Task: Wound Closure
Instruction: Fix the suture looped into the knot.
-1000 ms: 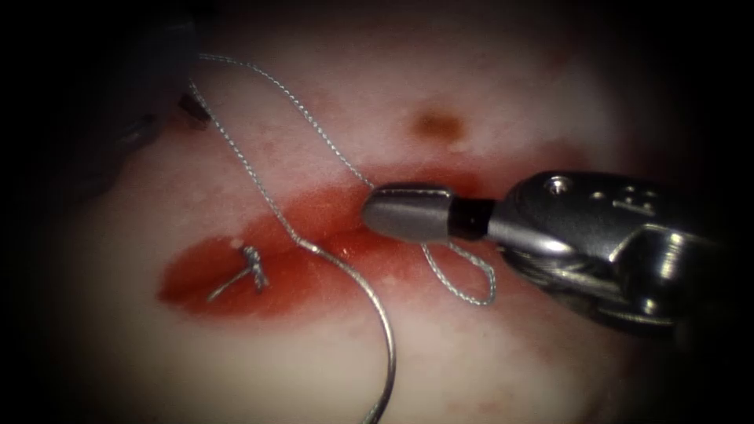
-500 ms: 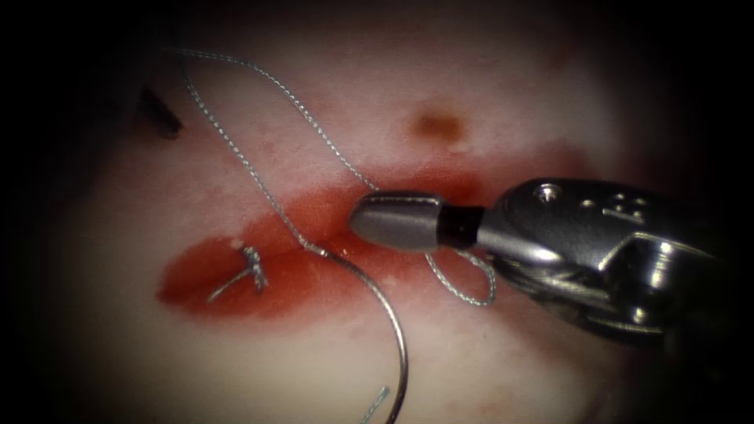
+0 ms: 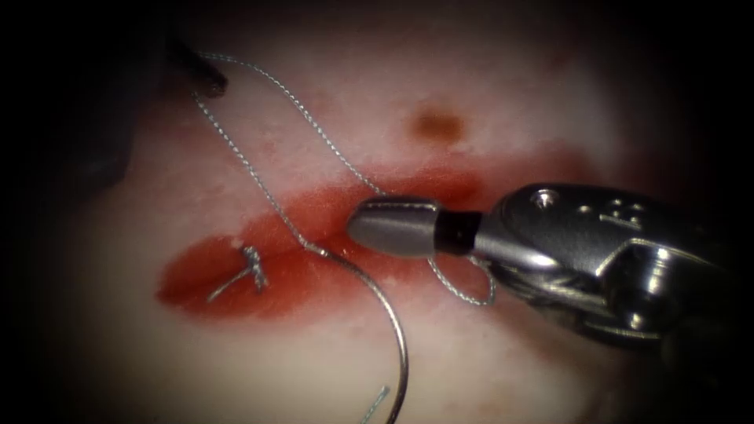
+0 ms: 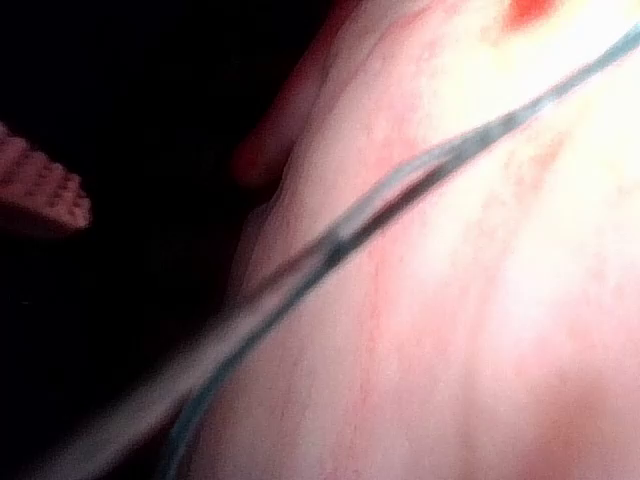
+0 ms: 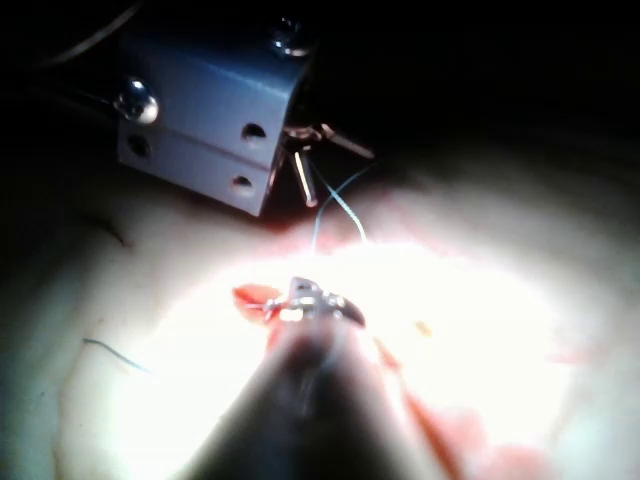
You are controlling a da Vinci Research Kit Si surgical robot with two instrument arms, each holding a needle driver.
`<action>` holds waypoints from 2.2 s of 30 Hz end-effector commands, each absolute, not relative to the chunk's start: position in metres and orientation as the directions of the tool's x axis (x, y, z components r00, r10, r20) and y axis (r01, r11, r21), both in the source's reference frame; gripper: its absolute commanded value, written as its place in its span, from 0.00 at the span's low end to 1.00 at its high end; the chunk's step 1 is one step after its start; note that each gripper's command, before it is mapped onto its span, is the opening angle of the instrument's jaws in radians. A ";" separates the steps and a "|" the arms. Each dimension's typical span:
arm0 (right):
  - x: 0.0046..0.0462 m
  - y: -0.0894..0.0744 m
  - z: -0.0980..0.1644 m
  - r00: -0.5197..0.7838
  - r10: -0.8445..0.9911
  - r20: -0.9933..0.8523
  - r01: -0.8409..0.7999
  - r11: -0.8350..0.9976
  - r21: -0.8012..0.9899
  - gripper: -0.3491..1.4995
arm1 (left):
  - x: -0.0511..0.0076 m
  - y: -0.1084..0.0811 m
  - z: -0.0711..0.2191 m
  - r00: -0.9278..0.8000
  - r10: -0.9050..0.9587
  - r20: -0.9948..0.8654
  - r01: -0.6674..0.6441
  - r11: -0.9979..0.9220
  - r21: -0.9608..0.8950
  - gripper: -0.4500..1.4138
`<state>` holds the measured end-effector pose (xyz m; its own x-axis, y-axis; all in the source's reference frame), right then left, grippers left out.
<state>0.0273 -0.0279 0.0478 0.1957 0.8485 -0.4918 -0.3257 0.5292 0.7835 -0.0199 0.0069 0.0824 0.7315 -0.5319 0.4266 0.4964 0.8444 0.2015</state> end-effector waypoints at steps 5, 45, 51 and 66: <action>0.0287 -0.027 0.047 0.188 0.854 -0.486 -0.322 0.521 0.790 0.00 | -0.0205 0.007 0.084 0.818 -0.359 0.449 0.376 0.925 0.056 0.62; 0.0289 -0.028 0.047 0.187 0.868 -0.460 -0.296 0.496 0.816 0.00 | -0.0120 0.008 0.085 0.931 -0.291 0.222 0.299 0.954 -0.001 0.25; 0.0289 -0.028 0.047 0.188 0.868 -0.460 -0.296 0.496 0.816 0.00 | -0.0119 0.008 0.084 0.951 -0.229 0.207 0.237 0.971 -0.015 0.00; 0.0266 -0.025 0.048 0.150 0.867 -0.475 -0.490 0.483 0.726 0.00 | -0.0172 0.008 0.082 0.760 -0.395 0.516 0.389 0.912 0.126 0.00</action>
<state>0.0255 -0.0258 0.0482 0.1550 0.8690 -0.4699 -0.4996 0.4793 0.7216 -0.0176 0.0069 0.0824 0.7495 -0.4084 0.5209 0.3907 0.9082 0.1500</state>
